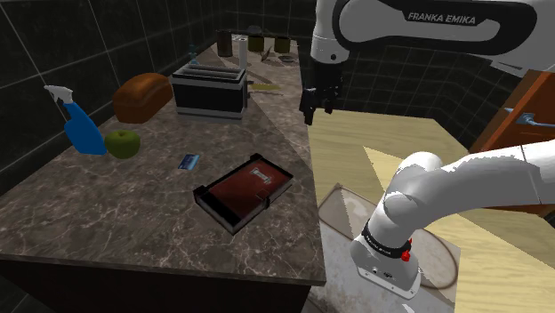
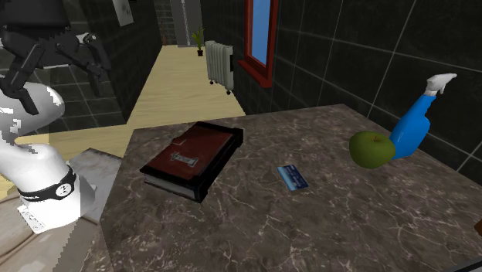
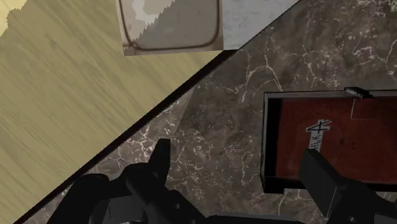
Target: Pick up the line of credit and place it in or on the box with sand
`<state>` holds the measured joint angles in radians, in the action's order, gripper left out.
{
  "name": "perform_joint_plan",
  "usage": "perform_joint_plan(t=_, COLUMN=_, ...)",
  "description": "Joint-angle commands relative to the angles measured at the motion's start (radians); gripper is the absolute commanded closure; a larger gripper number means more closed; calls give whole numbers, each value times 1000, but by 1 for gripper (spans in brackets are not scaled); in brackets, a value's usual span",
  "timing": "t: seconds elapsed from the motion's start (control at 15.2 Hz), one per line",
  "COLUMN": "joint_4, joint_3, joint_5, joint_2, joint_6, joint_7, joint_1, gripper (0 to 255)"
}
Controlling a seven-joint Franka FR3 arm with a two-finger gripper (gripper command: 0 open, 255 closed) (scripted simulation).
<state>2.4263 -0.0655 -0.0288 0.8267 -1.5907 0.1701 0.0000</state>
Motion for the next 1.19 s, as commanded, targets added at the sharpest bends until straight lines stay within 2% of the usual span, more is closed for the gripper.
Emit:
perform_joint_plan(t=0.0, joint_4=0, joint_3=0, joint_5=0, joint_2=0, joint_6=0, joint_7=0, joint_1=0, gripper=0)
perform_joint_plan(t=0.53, joint_4=-155, joint_3=-94, joint_5=137, joint_2=-331, joint_6=-73, joint_7=236, joint_1=-13, gripper=0)
perform_joint_plan(t=1.12, joint_4=-410, joint_3=-149, joint_5=239, joint_2=-719, joint_6=-122, joint_7=470, joint_1=-19, gripper=0)
